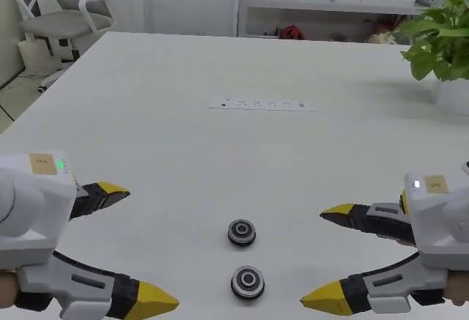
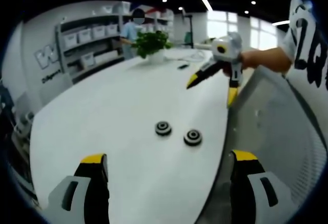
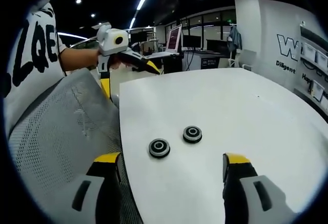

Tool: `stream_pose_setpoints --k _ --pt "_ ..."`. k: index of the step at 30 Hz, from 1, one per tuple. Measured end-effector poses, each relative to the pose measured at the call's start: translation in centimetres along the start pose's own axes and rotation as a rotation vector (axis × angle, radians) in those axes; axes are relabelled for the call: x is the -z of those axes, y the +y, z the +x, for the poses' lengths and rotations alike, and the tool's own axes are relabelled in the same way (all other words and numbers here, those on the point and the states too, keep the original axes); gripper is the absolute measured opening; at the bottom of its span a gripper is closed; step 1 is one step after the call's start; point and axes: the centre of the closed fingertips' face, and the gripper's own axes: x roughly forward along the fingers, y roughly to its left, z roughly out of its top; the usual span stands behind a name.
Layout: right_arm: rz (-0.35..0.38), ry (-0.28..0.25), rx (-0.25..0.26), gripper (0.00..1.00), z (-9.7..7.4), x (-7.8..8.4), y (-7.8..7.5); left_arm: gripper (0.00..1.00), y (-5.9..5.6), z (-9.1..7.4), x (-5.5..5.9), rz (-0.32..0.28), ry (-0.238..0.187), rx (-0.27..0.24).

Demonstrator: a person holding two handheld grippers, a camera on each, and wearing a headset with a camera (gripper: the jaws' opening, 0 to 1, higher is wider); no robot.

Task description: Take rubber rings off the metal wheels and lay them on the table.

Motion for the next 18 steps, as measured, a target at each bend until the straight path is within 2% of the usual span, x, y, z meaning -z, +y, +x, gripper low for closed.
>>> stream_pose_setpoints --k 13,18 --pt "-0.010 0.016 -0.011 0.77 0.6 0.4 -0.4 1.00 0.2 0.9 0.3 -0.001 0.012 0.023" --pt "-0.005 0.023 -0.013 0.77 0.7 0.7 -0.4 0.97 -0.1 1.5 0.6 -0.003 0.019 0.040"
